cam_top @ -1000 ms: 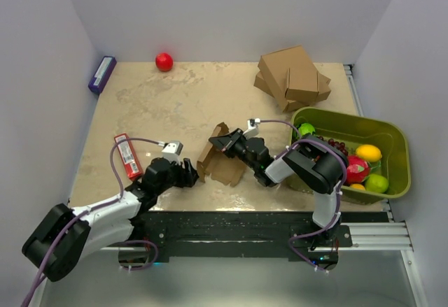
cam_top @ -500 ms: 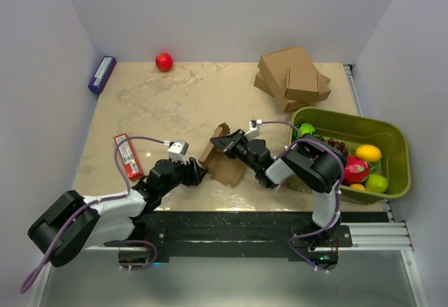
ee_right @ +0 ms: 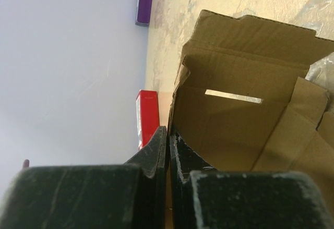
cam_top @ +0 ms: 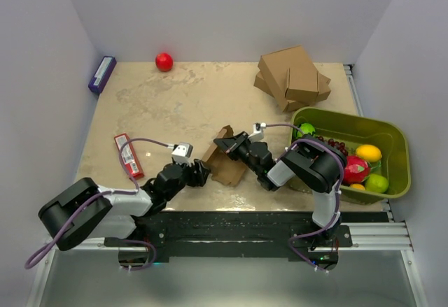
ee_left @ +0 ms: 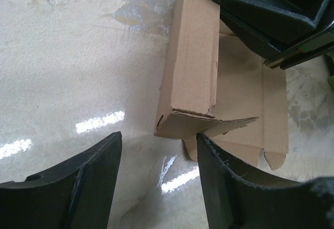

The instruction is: Fold the paper box

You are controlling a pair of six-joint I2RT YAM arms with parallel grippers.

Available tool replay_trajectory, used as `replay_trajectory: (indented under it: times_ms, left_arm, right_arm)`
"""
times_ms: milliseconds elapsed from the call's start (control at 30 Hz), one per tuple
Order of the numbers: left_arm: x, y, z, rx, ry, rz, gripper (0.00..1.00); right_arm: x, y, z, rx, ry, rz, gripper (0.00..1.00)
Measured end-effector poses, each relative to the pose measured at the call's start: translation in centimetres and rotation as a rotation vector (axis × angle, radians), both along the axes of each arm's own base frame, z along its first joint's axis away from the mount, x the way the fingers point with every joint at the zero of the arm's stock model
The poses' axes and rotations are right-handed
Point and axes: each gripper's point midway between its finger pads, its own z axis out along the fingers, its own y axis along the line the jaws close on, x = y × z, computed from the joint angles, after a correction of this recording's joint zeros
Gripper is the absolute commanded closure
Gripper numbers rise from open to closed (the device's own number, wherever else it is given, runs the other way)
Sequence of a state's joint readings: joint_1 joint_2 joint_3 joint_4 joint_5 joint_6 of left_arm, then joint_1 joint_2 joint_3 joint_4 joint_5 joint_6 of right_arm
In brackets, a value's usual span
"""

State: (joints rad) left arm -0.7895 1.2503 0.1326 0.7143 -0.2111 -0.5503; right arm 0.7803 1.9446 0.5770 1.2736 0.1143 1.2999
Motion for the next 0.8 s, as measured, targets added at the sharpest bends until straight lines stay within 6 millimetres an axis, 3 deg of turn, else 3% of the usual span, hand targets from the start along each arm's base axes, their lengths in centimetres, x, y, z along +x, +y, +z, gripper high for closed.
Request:
replay_trajectory:
  times_ms: [433,633,800]
  left_arm:
    - [0.5,-0.9,0.3,-0.025,-0.044,0.036,0.33]
    - [1.0,-1.2,0.4,-0.046,-0.054,0.069,0.44]
    - [1.5,-1.3,0.4,-0.055,-0.042,0.109,0.46]
  right_arm:
    - [0.0,-0.4,-0.3,0.007,0.017,-0.041,1.00]
    - [0.0,-0.4,-0.3,0.008,0.018,-0.043,1.00]
    - [0.0,-0.5,-0.3,0.008,0.018,-0.048,1.00]
